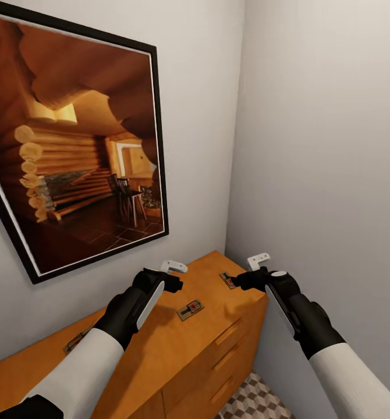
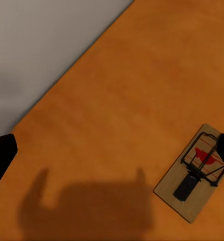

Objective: Take the four mousetraps from the cabinet in the bathroom and place them on the bathroom floor. Make sure all four end up on the same floor surface, and ensure that at least two of them are either under or directly next to the same bathroom sink.

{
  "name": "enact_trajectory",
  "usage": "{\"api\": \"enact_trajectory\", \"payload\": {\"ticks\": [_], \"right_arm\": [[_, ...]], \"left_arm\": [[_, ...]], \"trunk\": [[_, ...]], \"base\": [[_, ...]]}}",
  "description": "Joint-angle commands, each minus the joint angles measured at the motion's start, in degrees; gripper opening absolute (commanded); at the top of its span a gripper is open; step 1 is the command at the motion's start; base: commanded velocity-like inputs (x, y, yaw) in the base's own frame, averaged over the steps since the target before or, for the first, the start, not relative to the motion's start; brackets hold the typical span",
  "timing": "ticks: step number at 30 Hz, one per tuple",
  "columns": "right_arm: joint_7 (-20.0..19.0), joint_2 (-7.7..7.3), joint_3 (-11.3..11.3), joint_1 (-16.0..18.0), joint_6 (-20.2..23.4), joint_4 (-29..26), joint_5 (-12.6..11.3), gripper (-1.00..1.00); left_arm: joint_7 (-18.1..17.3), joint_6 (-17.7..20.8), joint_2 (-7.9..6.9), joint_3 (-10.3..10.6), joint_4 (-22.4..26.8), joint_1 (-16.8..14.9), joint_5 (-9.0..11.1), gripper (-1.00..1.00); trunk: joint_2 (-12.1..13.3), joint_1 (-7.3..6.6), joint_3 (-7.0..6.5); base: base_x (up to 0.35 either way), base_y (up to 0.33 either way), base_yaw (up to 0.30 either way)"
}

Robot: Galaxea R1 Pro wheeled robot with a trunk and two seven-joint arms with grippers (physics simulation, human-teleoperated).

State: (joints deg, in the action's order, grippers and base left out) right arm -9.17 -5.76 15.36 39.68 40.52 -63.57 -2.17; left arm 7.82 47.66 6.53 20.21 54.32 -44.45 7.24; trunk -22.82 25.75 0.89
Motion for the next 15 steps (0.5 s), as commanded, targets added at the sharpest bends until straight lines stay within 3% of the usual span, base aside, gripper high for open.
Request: {"api": "enact_trajectory", "payload": {"ticks": [1, 15], "right_arm": [[0.0, -0.05, 0.1, 0.0, 0.3, -0.1, -0.2, 1.0], [0.1, -0.04, 0.1, 0.0, 0.3, -0.1, -0.2, 1.0]], "left_arm": [[0.5, 0.2, 0.02, 0.1, 0.0, 0.0, 0.6, 1.0], [0.3, 0.3, 0.43, 0.5, -0.6, 0.0, 0.7, 1.0]], "trunk": [[-0.1, 0.03, 0.09], [-0.1, 0.03, 0.09]], "base": [[0.001, 0.005, 0.0], [0.0, 0.001, 0.0]]}}
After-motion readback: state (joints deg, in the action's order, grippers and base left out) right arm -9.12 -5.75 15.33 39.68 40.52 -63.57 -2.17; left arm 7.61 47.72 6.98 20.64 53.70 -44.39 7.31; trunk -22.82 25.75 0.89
